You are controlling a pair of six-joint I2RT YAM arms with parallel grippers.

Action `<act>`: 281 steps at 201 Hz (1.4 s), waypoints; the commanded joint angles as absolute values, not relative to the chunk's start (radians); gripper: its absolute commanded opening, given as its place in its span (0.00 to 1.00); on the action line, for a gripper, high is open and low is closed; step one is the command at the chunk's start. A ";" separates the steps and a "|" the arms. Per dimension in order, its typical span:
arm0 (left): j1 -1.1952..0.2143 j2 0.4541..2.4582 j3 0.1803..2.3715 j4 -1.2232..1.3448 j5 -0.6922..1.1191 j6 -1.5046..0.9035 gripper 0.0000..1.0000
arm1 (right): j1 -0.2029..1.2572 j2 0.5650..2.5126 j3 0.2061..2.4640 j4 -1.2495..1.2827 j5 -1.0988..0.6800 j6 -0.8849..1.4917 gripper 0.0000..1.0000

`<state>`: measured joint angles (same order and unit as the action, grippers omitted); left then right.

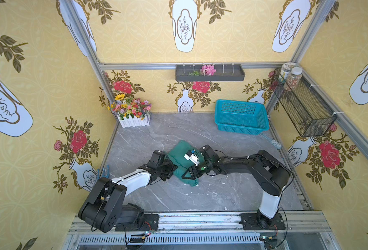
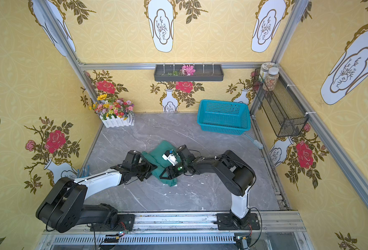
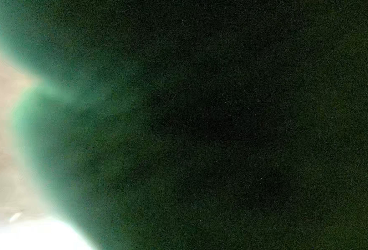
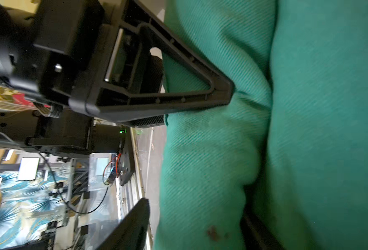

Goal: Roll up the long pants
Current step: Roll the long pant at the center of the board.

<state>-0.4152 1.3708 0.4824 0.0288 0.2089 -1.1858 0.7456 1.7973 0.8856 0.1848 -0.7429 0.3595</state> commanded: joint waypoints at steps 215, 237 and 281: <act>-0.414 1.384 0.436 -0.062 0.179 -1.236 0.36 | 1.267 1.955 0.925 0.174 0.644 -0.359 0.63; -0.414 1.366 0.427 -0.062 0.173 -1.255 0.42 | 1.253 1.927 0.915 0.120 0.571 -0.282 0.49; -0.413 1.318 0.438 -0.050 0.176 -1.264 0.55 | 1.154 1.857 0.886 0.037 0.266 -0.110 0.12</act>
<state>-0.4133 1.3319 0.4374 0.0723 0.2005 -1.2560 1.1973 1.8641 0.9009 0.2020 0.5148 -0.2710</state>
